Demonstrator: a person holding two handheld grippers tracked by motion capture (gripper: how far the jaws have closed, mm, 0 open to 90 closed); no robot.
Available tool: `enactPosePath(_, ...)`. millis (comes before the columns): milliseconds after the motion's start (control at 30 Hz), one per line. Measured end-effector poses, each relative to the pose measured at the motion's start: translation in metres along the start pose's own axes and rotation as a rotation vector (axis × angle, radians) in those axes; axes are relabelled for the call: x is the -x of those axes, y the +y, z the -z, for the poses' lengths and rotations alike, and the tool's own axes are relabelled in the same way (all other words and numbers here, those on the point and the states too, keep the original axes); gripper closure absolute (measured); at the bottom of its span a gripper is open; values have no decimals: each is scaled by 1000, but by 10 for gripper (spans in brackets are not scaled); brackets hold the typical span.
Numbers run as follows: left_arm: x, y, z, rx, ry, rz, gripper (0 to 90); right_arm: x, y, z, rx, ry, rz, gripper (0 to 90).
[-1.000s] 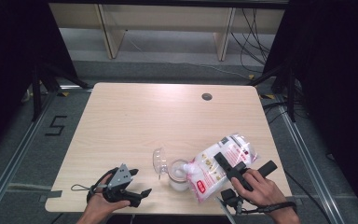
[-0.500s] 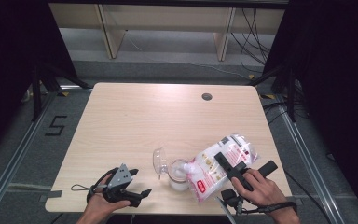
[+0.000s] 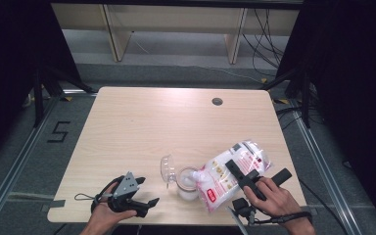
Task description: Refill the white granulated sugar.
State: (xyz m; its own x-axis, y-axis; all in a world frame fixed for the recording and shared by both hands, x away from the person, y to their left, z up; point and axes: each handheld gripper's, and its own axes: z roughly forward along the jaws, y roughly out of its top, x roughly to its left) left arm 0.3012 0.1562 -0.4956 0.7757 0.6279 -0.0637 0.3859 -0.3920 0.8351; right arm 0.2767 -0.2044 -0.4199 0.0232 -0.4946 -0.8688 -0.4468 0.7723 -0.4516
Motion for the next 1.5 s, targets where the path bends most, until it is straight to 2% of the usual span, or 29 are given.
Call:
enactPosePath(933,0,0,0,0,-1,0,156,-1,-2,0,-7,7,-5,732)
enactPosePath(1033,0,0,-1,7,-2,1,156,-3,-3,1,-19,10,-21,733)
enactPosePath(1067,0,0,0,-1,0,0,156,-1,-3,0,-8,10,-3,733)
enactPosePath(1300,0,0,0,0,-1,0,156,-3,-2,1,-17,8,-23,735)
enactPosePath(1400,0,0,0,0,0,-1,156,-1,-2,0,-4,10,-3,736)
enactPosePath(1500,0,0,0,0,0,1,156,-3,0,1,-8,9,-20,736)
